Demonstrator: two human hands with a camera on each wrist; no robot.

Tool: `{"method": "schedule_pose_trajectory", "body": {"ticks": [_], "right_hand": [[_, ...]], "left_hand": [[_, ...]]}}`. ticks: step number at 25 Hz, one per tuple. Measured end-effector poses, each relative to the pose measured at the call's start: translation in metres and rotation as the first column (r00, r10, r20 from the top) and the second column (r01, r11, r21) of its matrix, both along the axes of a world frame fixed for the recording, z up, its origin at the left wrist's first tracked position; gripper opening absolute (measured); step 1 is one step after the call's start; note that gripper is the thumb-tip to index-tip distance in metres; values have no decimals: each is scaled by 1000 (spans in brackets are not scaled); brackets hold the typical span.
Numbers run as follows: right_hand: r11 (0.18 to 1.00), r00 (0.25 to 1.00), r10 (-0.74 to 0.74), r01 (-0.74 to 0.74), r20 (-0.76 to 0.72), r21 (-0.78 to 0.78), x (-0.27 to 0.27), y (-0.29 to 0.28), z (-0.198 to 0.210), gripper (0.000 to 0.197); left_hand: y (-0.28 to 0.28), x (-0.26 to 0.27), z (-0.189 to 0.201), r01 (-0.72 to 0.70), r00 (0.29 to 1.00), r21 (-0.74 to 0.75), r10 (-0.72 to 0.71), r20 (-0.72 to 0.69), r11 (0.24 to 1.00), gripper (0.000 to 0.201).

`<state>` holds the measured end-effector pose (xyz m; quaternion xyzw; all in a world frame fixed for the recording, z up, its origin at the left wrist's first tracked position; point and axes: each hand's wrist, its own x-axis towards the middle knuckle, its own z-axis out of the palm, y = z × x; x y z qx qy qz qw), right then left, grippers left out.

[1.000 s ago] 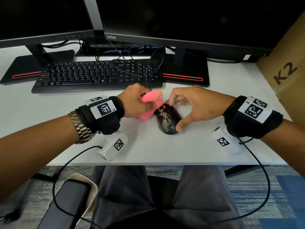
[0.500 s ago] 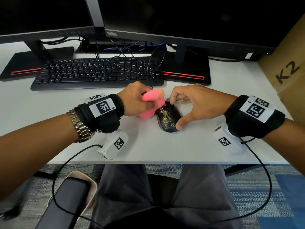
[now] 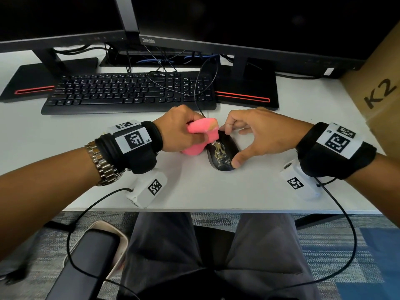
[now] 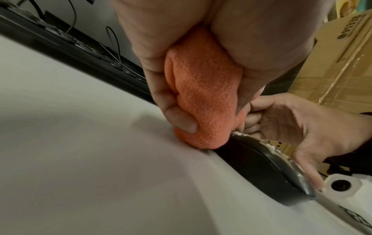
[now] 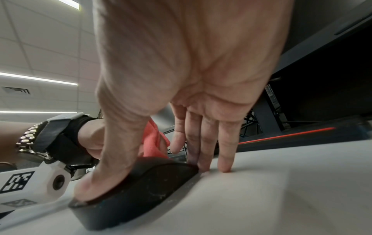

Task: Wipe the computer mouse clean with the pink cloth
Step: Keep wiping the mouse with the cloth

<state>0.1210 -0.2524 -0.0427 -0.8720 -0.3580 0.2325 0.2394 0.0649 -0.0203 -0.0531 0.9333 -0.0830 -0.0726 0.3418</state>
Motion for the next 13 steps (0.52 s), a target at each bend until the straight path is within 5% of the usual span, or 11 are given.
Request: {"method": "schedule_pose_trajectory", "body": {"ticks": [13], "right_hand": [[1000, 1000, 6, -6, 4, -3, -1, 0, 1, 65]], "left_hand": [[0, -2, 1, 39, 999, -27, -40, -38, 999, 2]]}}
